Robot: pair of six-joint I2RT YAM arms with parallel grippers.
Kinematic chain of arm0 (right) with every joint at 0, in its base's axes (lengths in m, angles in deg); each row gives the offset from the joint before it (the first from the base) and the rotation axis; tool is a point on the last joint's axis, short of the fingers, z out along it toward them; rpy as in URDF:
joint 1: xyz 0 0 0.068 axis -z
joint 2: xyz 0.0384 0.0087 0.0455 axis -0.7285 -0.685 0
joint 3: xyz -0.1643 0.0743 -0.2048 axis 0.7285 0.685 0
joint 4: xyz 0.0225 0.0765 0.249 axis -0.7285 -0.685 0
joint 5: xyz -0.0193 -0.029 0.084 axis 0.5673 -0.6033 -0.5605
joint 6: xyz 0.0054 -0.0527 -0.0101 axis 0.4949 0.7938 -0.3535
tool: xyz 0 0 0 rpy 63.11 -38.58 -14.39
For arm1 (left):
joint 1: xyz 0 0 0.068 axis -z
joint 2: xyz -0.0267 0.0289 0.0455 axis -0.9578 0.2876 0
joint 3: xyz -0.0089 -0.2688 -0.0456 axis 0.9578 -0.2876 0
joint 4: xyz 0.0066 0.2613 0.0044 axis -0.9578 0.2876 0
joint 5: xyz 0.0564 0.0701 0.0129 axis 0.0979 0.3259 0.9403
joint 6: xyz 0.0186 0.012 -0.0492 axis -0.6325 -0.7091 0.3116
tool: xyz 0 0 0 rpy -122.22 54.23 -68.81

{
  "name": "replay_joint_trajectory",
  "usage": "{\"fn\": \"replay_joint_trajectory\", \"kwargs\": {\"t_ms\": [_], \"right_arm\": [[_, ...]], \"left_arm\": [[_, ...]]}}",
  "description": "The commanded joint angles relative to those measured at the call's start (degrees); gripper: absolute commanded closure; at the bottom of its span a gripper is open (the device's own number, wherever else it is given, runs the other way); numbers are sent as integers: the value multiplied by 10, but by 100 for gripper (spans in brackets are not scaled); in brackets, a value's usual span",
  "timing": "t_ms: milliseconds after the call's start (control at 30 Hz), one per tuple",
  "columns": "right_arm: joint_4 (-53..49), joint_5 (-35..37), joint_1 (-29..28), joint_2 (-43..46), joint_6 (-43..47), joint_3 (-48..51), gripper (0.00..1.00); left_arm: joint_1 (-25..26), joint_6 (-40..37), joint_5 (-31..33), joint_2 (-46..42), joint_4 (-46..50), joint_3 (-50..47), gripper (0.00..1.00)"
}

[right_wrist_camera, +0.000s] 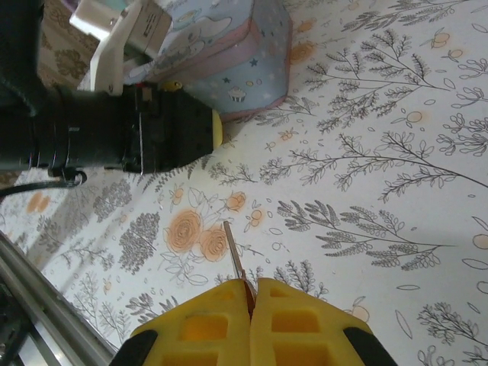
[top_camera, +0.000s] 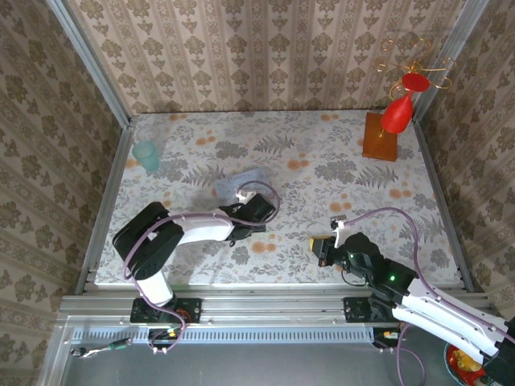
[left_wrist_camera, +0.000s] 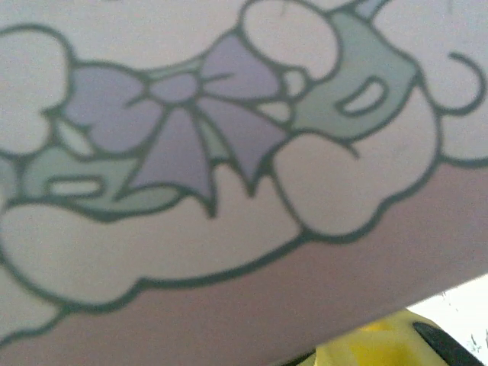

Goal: Unlock the padlock with the key

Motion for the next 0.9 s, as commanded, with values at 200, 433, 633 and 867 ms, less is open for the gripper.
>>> {"fn": "replay_joint_trajectory", "kwargs": {"t_ms": [200, 433, 633, 867], "right_arm": [[67, -19, 2, -55, -30, -38, 100], [116, -27, -2, -95, -45, -32, 100], [135, -30, -4, -134, -42, -46, 100], [144, -15, -23, -151, -41, -57, 100]], "left_arm": [[15, -77, -16, -135, -149, -125, 52], [7, -199, -83, -283, -342, -299, 34], [-85, -238, -251, -308, -452, -374, 28], [-116, -238, -310, -220, -513, -368, 27]]}}
